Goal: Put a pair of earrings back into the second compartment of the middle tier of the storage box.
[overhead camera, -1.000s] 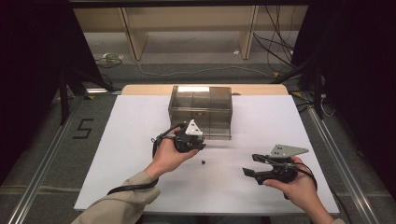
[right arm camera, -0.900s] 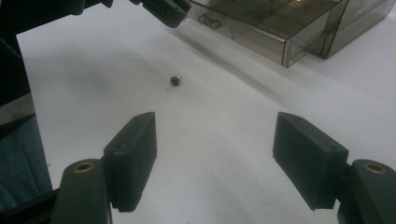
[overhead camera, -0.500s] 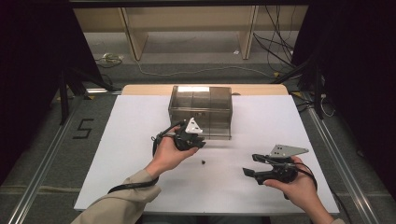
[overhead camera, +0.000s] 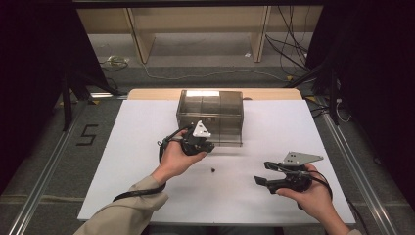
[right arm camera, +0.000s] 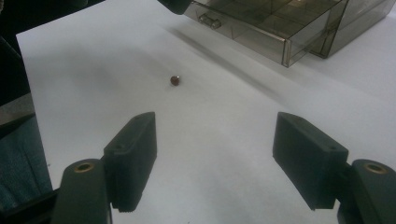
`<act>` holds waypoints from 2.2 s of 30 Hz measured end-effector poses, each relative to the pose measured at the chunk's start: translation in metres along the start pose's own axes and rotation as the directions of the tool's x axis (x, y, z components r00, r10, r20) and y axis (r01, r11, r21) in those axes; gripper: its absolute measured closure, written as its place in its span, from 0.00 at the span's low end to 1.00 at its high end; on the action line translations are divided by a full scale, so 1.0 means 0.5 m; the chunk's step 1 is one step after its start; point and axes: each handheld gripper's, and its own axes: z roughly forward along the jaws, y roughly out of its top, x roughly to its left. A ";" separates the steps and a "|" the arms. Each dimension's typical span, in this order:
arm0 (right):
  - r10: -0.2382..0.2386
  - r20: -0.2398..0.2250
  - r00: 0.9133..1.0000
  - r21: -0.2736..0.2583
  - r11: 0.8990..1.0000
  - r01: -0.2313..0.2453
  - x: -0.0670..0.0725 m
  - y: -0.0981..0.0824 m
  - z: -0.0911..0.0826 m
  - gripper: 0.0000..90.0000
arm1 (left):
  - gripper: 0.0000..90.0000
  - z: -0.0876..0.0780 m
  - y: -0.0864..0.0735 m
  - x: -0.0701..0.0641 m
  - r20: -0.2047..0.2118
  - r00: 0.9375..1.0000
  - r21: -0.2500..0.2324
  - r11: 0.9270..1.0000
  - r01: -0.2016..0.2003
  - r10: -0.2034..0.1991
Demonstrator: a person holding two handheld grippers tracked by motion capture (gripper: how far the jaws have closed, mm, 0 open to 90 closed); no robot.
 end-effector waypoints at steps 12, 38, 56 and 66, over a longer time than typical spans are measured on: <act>-0.002 0.000 1.000 -0.003 1.000 0.002 -0.001 0.000 0.000 0.35 | 0.88 -0.002 0.006 0.011 -0.015 1.000 -0.008 1.000 0.001 -0.001; 0.000 -0.001 1.000 -0.003 1.000 0.000 -0.001 0.000 0.000 0.35 | 0.88 0.003 0.011 0.025 -0.036 0.999 -0.008 1.000 -0.003 0.003; 0.002 0.001 1.000 -0.004 1.000 -0.002 -0.001 0.000 -0.001 0.35 | 0.88 0.012 0.021 0.026 -0.041 0.999 -0.009 1.000 -0.004 0.004; 0.002 0.001 1.000 -0.004 1.000 -0.002 -0.001 0.000 -0.001 0.35 | 0.88 0.017 0.025 0.028 -0.046 0.999 -0.006 1.000 -0.004 0.004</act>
